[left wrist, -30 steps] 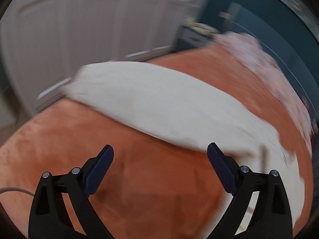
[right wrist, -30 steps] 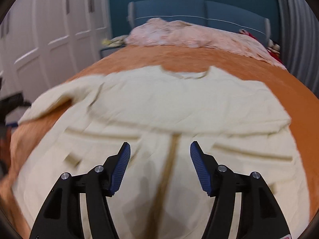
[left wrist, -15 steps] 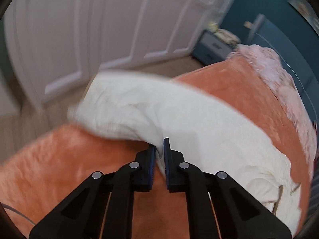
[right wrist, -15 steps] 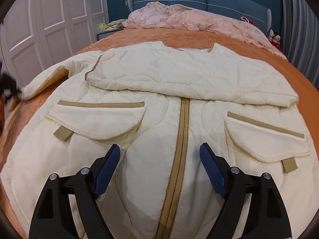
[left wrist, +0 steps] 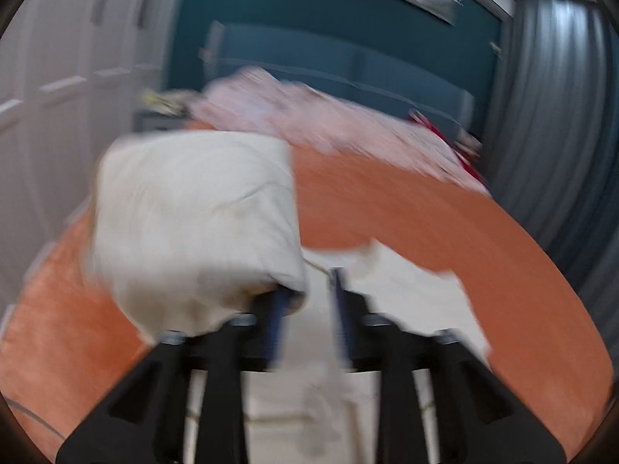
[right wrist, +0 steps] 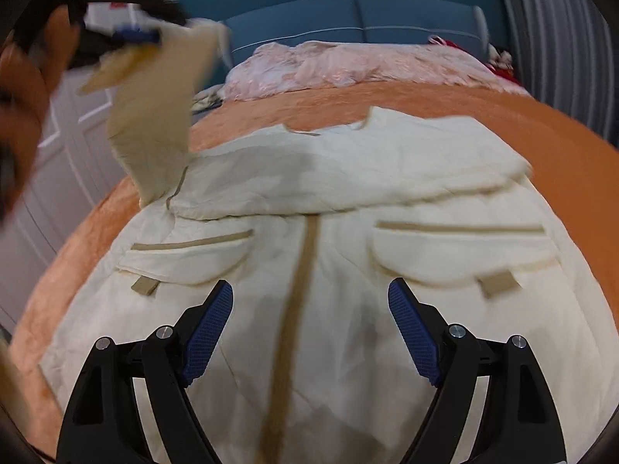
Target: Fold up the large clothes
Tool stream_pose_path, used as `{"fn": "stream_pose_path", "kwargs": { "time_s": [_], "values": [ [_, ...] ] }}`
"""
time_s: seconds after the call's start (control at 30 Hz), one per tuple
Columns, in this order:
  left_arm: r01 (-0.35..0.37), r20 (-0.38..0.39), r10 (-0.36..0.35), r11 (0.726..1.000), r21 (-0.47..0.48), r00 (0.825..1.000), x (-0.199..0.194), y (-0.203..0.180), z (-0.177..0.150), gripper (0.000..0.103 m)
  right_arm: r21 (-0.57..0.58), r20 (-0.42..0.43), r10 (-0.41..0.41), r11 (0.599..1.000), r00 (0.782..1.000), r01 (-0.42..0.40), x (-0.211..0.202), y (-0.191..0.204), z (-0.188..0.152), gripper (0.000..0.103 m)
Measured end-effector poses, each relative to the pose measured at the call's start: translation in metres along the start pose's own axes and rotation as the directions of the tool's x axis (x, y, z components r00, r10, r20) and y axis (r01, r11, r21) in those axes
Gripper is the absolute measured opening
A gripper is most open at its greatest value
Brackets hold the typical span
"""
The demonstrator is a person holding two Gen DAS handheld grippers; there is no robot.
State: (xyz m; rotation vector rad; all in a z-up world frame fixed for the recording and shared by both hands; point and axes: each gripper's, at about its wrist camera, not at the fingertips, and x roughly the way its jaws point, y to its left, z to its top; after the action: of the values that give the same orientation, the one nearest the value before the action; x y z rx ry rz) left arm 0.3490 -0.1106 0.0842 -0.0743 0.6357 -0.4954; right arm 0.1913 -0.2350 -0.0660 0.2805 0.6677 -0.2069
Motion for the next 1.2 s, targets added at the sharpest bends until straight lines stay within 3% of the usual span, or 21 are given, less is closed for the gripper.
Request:
{"fn": "stream_pose_path", "kwargs": {
  "time_s": [0.03, 0.07, 0.13, 0.27, 0.33, 0.43, 0.5, 0.57, 0.67, 0.77, 0.83, 0.87, 0.9, 0.93, 0.97, 1.0, 1.07, 1.13, 1.2],
  "values": [
    [0.005, -0.009, -0.006, 1.000, -0.006, 1.000, 0.000, -0.006, -0.011, 0.065, 0.019, -0.004, 0.003, 1.000, 1.000, -0.003, -0.005, -0.009, -0.001, 0.081],
    [0.003, -0.005, -0.003, 1.000, -0.021, 1.000, -0.002, -0.006, -0.021, 0.073, 0.023, -0.007, -0.001, 1.000, 1.000, 0.001, -0.007, -0.014, -0.001, 0.081],
    [0.005, -0.014, -0.006, 0.998, -0.055, 1.000, -0.006, 0.004, -0.039, 0.076, 0.007, -0.015, -0.026, 1.000, 1.000, 0.027, -0.012, -0.026, 0.003, 0.081],
    [-0.060, -0.099, 0.043, 0.984, -0.165, 0.994, 0.012, 0.048, -0.053, 0.076, 0.005, -0.005, -0.027, 1.000, 1.000, 0.027, -0.010, -0.042, 0.027, 0.081],
    [-0.108, -0.154, 0.068, 0.959, -0.262, 0.986, 0.018, 0.086, -0.060, 0.076, 0.016, 0.004, -0.019, 1.000, 1.000, 0.019, -0.006, -0.048, 0.042, 0.081],
    [-0.141, -0.207, 0.061, 0.907, -0.398, 0.977, 0.023, 0.138, -0.067, 0.076, 0.082, 0.030, -0.003, 0.997, 1.000, 0.001, 0.006, -0.060, 0.073, 0.081],
    [-0.149, -0.238, 0.032, 0.855, -0.496, 0.971, 0.034, 0.166, -0.074, 0.076, 0.124, 0.033, 0.003, 0.992, 0.999, -0.007, 0.017, -0.068, 0.089, 0.081],
    [-0.149, -0.246, 0.001, 0.798, -0.584, 0.969, 0.041, 0.188, -0.082, 0.076, 0.146, 0.040, -0.022, 0.989, 0.999, 0.016, 0.027, -0.074, 0.100, 0.081],
    [-0.143, -0.244, -0.026, 0.749, -0.647, 0.969, 0.050, 0.202, -0.088, 0.075, 0.189, 0.021, -0.086, 0.979, 0.996, 0.081, 0.046, -0.091, 0.110, 0.081],
    [-0.117, -0.226, -0.052, 0.729, -0.674, 0.973, 0.056, 0.207, -0.087, 0.075, 0.251, -0.021, -0.120, 0.960, 0.993, 0.121, 0.065, -0.112, 0.113, 0.081],
    [-0.104, -0.221, -0.070, 0.722, -0.684, 0.973, 0.060, 0.203, -0.084, 0.075, 0.273, -0.069, -0.100, 0.955, 0.993, 0.115, 0.082, -0.121, 0.114, 0.081],
    [-0.099, -0.220, -0.075, 0.723, -0.684, 0.973, 0.062, 0.201, -0.082, 0.075, 0.274, -0.087, -0.083, 0.956, 0.993, 0.105, 0.087, -0.122, 0.114, 0.079],
    [-0.097, -0.223, -0.079, 0.727, -0.680, 0.972, 0.066, 0.198, -0.080, 0.074, 0.266, -0.099, -0.057, 0.961, 0.993, 0.082, 0.092, -0.119, 0.116, 0.064],
    [-0.105, -0.232, -0.074, 0.732, -0.674, 0.970, 0.071, 0.198, -0.077, 0.070, 0.241, -0.106, -0.048, 0.968, 0.993, 0.072, 0.095, -0.114, 0.120, 0.054],
    [-0.125, -0.256, -0.065, 0.740, -0.661, 0.964, 0.078, 0.196, -0.076, 0.057, 0.207, -0.109, -0.040, 0.976, 0.993, 0.062, 0.097, -0.107, 0.126, 0.029],
    [-0.140, -0.273, -0.060, 0.743, -0.654, 0.960, 0.085, 0.196, -0.074, 0.050, 0.165, -0.104, -0.013, 0.986, 0.994, 0.031, 0.096, -0.099, 0.136, 0.018],
    [-0.188, -0.299, -0.013, 0.752, -0.632, 0.954, 0.091, 0.196, -0.071, 0.023, 0.100, -0.029, 0.026, 0.995, 0.999, -0.023, 0.080, -0.082, 0.160, 0.014],
    [-0.201, -0.285, 0.026, 0.770, -0.606, 0.958, 0.088, 0.194, -0.065, 0.013, 0.023, 0.101, 0.066, 0.997, 0.993, -0.069, 0.046, -0.063, 0.188, 0.013],
    [-0.204, -0.245, 0.071, 0.790, -0.578, 0.967, 0.076, 0.191, -0.062, 0.010, -0.009, 0.203, 0.094, 0.996, 0.975, -0.094, 0.021, -0.058, 0.201, 0.013]
  ]
}}
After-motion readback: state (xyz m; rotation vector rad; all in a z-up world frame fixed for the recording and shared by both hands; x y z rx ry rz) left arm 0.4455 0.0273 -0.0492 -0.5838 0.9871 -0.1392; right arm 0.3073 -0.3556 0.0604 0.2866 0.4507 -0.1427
